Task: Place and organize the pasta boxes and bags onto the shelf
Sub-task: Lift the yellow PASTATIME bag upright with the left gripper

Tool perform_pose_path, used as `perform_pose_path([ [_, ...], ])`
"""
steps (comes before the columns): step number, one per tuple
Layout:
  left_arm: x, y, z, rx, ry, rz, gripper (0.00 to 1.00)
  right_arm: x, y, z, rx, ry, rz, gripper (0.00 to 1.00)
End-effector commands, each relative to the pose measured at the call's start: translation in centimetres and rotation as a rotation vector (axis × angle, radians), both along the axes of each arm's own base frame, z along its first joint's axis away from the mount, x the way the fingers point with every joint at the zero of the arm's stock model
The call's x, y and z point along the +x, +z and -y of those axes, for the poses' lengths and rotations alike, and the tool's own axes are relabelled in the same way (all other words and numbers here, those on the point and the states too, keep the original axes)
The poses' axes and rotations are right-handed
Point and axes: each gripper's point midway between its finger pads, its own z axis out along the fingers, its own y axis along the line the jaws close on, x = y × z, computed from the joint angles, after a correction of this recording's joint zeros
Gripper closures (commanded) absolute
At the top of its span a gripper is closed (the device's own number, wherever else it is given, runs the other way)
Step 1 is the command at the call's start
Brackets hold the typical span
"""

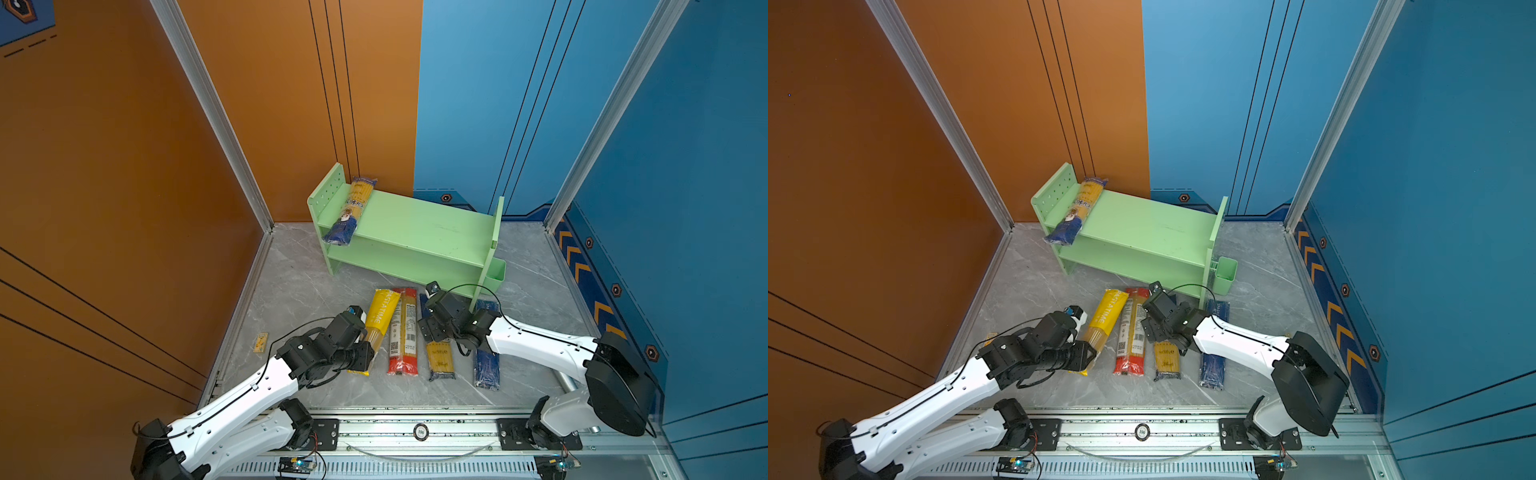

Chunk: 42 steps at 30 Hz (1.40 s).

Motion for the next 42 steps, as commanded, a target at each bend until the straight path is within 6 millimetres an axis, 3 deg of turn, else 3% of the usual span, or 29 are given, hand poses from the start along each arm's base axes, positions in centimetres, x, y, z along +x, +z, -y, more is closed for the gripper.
perform_pose_path([
  [1,1.7,5.8,2.2,-0.157,-0.03,0.137,1.0,0.0,0.3,0.5,-0.02,-0.002,-0.004,0.0],
  [12,0.5,9.5,3.1,-0.295,-0.076,0.157,1.0,-0.2,-0.4,0.9,-0.022,-0.006,-0.016,0.0],
  [31,-1.5,13.8,3.3,-0.444,-0.137,0.216,1.0,-0.2,-1.8,0.9,-0.034,-0.012,-0.043,0.0],
  [42,-2.2,16.2,4.5,-0.551,-0.208,0.249,1.0,-0.2,-2.0,0.6,-0.028,-0.017,-0.051,0.0],
])
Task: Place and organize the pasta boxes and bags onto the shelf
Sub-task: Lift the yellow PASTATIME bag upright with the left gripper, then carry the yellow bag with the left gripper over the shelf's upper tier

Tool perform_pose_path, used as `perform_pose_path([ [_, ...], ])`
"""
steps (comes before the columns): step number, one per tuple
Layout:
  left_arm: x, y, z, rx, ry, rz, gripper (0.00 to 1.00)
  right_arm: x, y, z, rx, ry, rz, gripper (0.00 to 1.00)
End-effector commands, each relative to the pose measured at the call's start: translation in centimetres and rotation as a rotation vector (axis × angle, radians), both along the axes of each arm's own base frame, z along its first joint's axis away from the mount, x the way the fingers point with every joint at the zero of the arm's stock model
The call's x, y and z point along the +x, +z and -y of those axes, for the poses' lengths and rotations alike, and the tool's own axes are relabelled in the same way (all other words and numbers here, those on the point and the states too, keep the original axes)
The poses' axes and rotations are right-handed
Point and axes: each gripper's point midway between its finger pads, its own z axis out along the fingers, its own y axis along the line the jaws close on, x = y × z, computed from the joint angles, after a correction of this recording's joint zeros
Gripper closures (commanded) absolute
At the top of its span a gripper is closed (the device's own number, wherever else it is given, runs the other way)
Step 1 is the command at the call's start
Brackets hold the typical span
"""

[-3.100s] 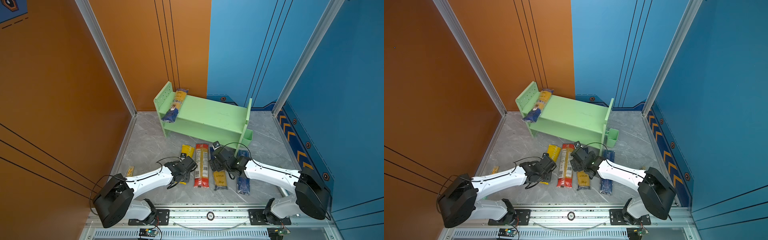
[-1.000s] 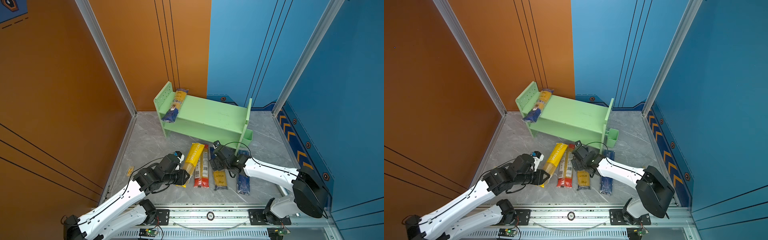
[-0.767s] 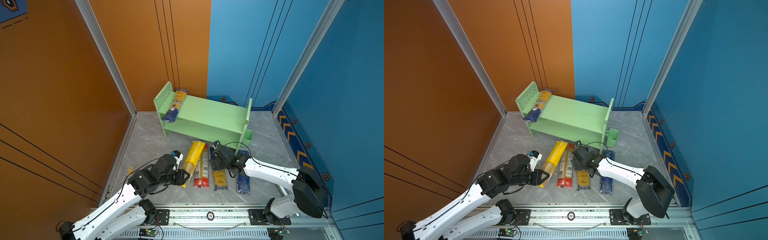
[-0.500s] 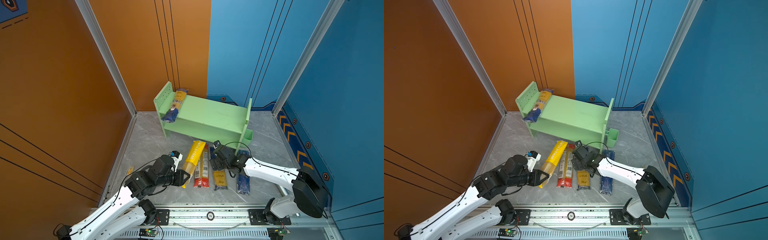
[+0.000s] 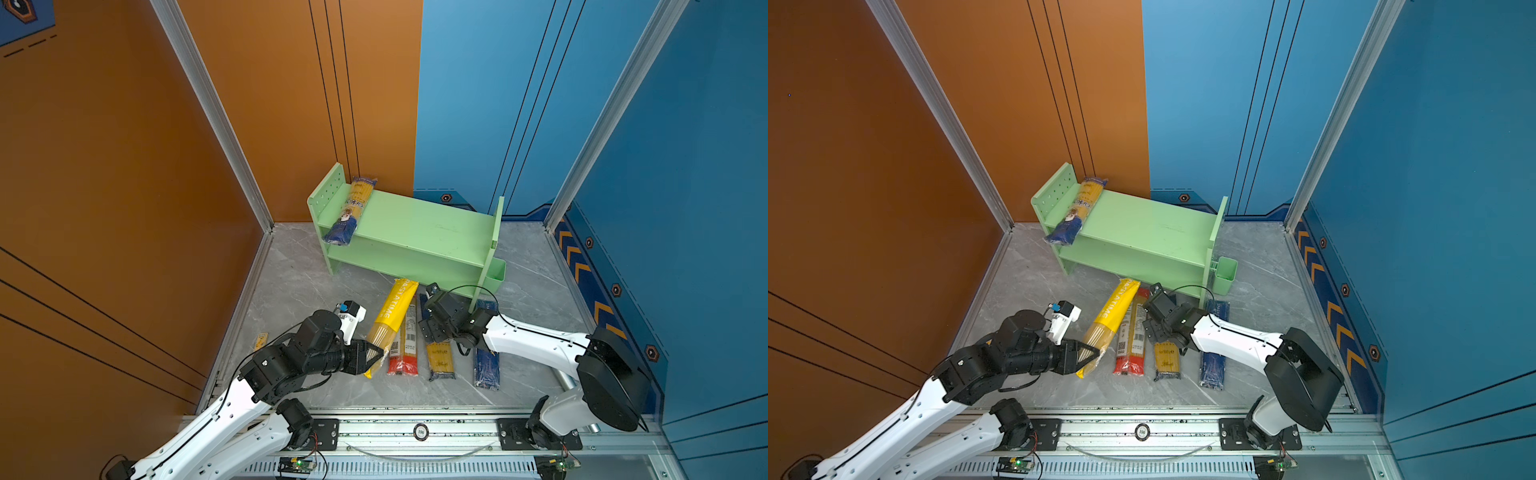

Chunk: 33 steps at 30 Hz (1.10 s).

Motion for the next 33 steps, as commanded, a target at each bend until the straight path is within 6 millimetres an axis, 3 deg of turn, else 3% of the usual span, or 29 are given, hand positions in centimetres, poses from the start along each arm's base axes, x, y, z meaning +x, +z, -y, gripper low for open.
perform_pose_path([
  [1,0.9,7.6,1.6,-0.203,-0.045,0.198,1.0,-0.3,-0.7,0.1,-0.001,-0.004,-0.022,0.0],
  [18,0.4,11.9,2.7,-0.307,-0.114,0.257,1.0,-0.5,-0.9,0.5,-0.009,-0.008,-0.025,0.0],
  [27,-0.3,16.1,3.2,-0.385,-0.175,0.317,1.0,-0.7,-0.8,0.8,-0.007,-0.009,-0.022,0.0],
  [29,-0.1,16.3,3.3,-0.388,-0.179,0.322,1.0,-0.7,-0.7,0.8,-0.005,-0.008,-0.022,0.0],
  [30,-0.3,18.0,3.1,-0.408,-0.182,0.355,1.0,-0.7,-0.7,0.9,-0.006,-0.01,-0.02,0.0],
  [33,0.5,19.0,3.0,-0.4,-0.162,0.38,1.0,-0.8,-0.7,0.9,-0.003,-0.009,-0.022,0.0],
])
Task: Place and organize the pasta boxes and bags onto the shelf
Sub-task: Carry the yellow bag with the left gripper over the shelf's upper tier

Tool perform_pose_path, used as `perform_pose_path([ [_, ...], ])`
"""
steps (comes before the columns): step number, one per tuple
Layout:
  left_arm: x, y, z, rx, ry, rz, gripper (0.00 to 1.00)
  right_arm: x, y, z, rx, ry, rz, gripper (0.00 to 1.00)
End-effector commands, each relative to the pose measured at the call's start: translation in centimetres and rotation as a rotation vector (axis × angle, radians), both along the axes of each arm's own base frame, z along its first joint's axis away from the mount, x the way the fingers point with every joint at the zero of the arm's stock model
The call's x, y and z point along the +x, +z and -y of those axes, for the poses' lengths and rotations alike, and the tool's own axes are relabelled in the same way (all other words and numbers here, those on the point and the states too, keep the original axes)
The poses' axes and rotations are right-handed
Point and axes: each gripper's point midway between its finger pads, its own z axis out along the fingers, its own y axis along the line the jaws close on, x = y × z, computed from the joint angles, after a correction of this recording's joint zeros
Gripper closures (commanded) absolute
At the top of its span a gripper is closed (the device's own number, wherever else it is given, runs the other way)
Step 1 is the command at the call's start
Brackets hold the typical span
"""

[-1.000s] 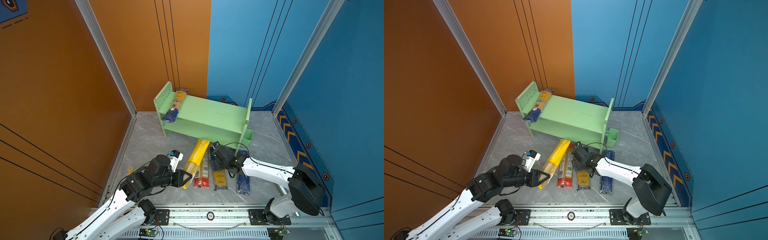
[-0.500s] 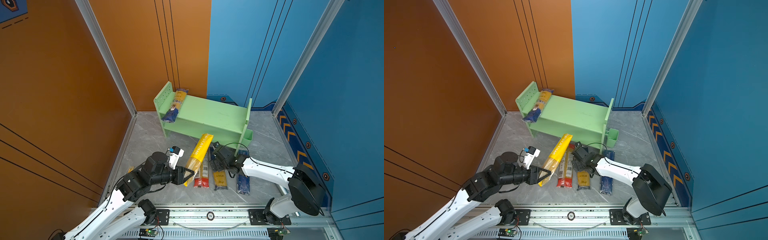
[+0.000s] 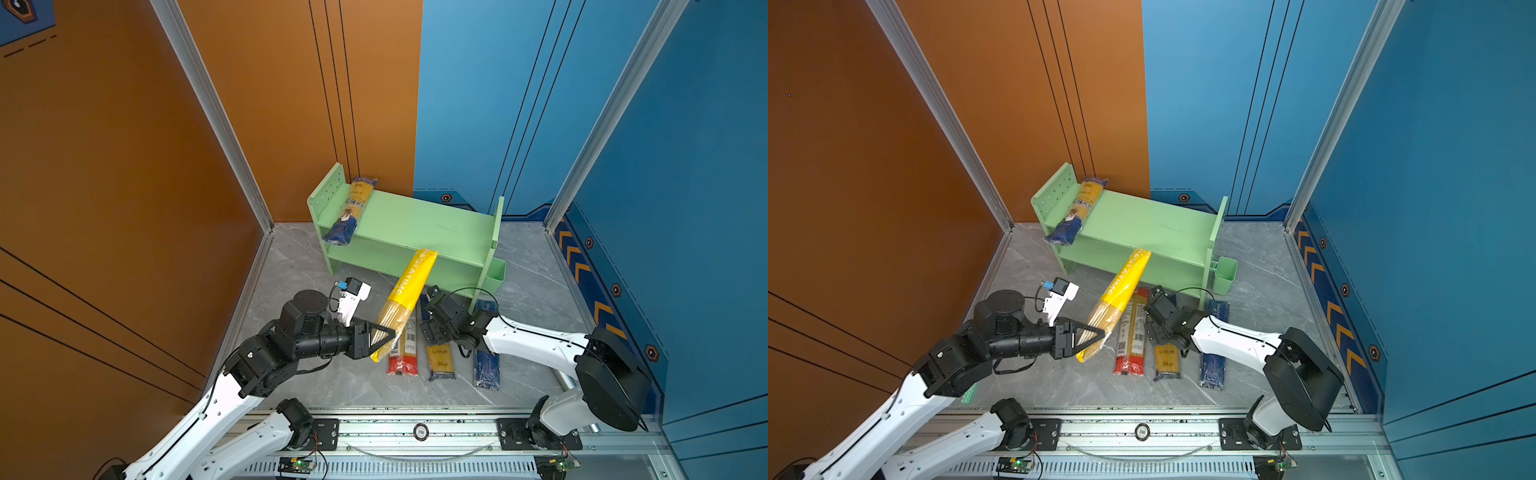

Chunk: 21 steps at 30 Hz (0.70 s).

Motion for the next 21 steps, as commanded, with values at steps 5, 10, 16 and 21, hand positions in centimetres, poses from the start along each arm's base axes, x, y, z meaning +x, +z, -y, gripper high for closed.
perform_pose_path([
  [5,2.3,11.2,0.1,-0.153,0.008,0.315,1.0,-0.3,0.2,0.2,0.015,-0.001,-0.007,0.0],
  [10,5.6,14.8,0.4,-0.125,0.041,0.402,1.0,-0.3,0.1,0.0,0.014,0.002,-0.01,0.0],
  [16,12.4,16.8,0.1,0.005,0.179,0.518,1.0,-0.4,0.2,-0.1,0.016,0.003,-0.009,0.0],
  [21,17.6,16.9,-0.2,0.133,0.307,0.593,1.0,-0.4,0.0,-0.1,0.013,0.003,-0.01,0.0],
])
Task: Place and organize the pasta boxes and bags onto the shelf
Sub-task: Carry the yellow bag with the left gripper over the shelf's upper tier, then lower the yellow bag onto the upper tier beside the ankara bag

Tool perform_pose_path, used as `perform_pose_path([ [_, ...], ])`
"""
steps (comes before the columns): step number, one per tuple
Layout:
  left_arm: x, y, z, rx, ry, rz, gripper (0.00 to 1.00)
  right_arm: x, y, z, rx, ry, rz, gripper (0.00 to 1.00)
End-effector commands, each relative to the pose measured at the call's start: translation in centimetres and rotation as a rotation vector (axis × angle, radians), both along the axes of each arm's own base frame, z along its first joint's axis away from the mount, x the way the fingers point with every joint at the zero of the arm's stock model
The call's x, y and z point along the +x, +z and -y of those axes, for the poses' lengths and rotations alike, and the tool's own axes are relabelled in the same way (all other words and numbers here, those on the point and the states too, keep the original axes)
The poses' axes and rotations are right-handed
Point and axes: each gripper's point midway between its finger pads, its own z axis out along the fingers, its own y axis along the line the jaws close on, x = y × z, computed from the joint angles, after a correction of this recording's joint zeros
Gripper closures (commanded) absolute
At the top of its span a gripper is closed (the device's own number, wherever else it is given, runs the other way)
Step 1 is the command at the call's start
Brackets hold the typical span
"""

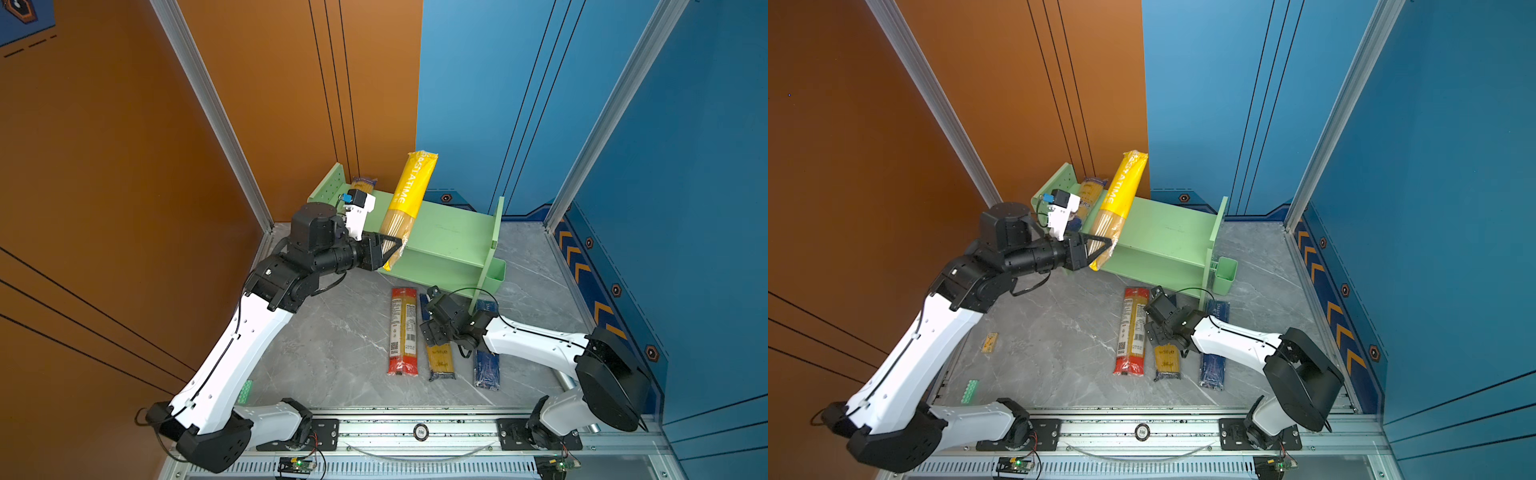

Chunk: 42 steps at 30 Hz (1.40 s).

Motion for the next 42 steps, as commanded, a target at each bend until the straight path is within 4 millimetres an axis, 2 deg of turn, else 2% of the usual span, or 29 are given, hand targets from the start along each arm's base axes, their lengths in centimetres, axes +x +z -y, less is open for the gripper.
perform_pose_path([
  [1,2.8,5.7,-1.2,0.033,0.103,0.268,1.0,-0.3,0.0,-0.1,0.009,0.0,-0.006,0.0],
  [8,7.2,4.5,-0.6,0.144,0.179,0.292,1.0,-0.3,-0.4,-0.2,-0.001,0.003,-0.016,0.0],
  [19,10.8,-0.2,-0.9,0.312,0.302,0.208,1.0,-0.4,-1.3,-0.4,-0.009,0.008,-0.03,0.0],
  [39,13.8,-4.2,-0.1,0.376,0.341,0.118,1.0,-0.6,-1.4,0.5,-0.015,-0.005,-0.016,0.0],
  [42,14.0,-4.6,0.0,0.384,0.339,0.112,0.94,-0.6,-1.5,0.5,-0.016,-0.007,-0.017,0.0],
])
